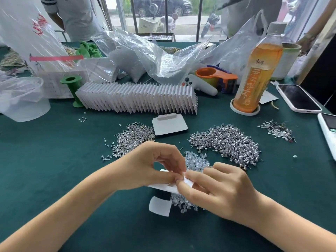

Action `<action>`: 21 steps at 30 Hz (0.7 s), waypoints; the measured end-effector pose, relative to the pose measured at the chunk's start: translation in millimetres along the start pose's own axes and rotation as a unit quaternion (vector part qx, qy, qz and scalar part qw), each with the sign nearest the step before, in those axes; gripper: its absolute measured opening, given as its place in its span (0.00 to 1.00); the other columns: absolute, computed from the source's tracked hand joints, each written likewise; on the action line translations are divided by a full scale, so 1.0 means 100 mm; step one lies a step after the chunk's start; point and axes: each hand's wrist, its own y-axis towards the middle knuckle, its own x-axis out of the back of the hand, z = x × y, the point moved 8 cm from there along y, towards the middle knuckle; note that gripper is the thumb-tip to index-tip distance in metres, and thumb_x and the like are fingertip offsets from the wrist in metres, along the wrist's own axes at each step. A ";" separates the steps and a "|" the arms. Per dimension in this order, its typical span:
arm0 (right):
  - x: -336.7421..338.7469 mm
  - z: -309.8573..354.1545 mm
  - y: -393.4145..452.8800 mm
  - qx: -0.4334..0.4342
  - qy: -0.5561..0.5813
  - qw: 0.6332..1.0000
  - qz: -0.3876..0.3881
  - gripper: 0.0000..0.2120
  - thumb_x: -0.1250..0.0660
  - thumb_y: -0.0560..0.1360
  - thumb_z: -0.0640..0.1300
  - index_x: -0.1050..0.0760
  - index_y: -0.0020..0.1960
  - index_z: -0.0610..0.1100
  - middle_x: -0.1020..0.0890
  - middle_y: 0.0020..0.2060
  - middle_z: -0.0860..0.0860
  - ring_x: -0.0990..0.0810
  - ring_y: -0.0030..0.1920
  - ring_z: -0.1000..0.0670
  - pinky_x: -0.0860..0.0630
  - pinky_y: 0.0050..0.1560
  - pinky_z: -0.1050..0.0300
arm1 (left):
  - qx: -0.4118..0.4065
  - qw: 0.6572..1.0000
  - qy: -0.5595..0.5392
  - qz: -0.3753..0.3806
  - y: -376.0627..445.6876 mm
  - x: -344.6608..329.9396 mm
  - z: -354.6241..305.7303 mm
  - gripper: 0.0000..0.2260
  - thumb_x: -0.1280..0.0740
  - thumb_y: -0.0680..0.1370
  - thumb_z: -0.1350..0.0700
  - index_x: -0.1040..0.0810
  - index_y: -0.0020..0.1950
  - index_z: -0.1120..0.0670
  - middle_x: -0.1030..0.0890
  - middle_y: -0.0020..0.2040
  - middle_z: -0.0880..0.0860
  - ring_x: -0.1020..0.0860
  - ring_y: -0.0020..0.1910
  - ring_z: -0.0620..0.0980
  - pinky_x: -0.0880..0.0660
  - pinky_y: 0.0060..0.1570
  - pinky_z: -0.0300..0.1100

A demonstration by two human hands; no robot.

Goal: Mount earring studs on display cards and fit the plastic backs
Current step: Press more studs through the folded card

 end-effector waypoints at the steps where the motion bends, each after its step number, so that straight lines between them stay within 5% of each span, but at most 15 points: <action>1: 0.00 0.01 0.00 0.001 -0.002 1.000 -0.004 0.11 0.28 0.67 0.35 0.16 0.44 0.49 0.17 0.34 0.50 0.29 0.24 0.50 0.31 0.23 0.59 | -0.001 1.000 0.004 0.004 0.00 0.00 0.00 0.08 0.27 0.71 0.65 0.20 0.46 0.54 0.17 0.41 0.53 0.19 0.42 0.48 0.25 0.48 0.38; 4: 0.00 -0.01 -0.01 -0.005 0.013 1.000 -0.025 0.12 0.29 0.69 0.35 0.21 0.50 0.47 0.17 0.35 0.49 0.28 0.25 0.51 0.32 0.24 0.59 | 0.003 1.000 0.000 0.006 -0.01 0.01 -0.01 0.08 0.26 0.71 0.63 0.19 0.47 0.52 0.16 0.40 0.51 0.19 0.40 0.46 0.26 0.44 0.36; 7: 0.02 -0.10 -0.04 -0.024 0.086 0.995 -0.043 0.06 0.35 0.77 0.38 0.27 0.53 0.46 0.16 0.39 0.49 0.22 0.30 0.50 0.31 0.28 0.61 | 0.018 0.990 -0.076 -0.117 0.00 0.24 0.06 0.05 0.26 0.71 0.59 0.18 0.45 0.56 0.16 0.39 0.51 0.19 0.38 0.45 0.25 0.41 0.33; 10: 0.04 -0.12 -0.06 -0.030 0.117 0.991 -0.051 0.05 0.40 0.80 0.39 0.27 0.53 0.46 0.16 0.40 0.50 0.21 0.31 0.50 0.33 0.30 0.62 | -0.009 0.964 0.108 -0.244 -0.01 0.46 0.08 0.03 0.27 0.72 0.60 0.18 0.44 0.53 0.17 0.38 0.45 0.20 0.38 0.40 0.27 0.42 0.31; 15: 0.02 -0.11 -0.06 -0.031 0.124 0.991 -0.050 0.04 0.38 0.79 0.39 0.28 0.52 0.46 0.16 0.39 0.50 0.23 0.30 0.50 0.35 0.31 0.62 | -0.033 0.942 0.303 -0.142 0.09 0.21 0.20 0.04 0.28 0.73 0.59 0.17 0.47 0.53 0.18 0.44 0.45 0.21 0.42 0.40 0.24 0.48 0.38; 21: 0.03 -0.13 -0.06 -0.043 0.132 0.989 -0.049 0.04 0.39 0.79 0.38 0.28 0.51 0.46 0.17 0.39 0.51 0.24 0.30 0.51 0.36 0.30 0.62 | -0.039 0.941 0.312 -0.127 0.15 0.17 0.30 0.06 0.29 0.74 0.55 0.17 0.50 0.48 0.20 0.47 0.43 0.21 0.45 0.42 0.24 0.49 0.42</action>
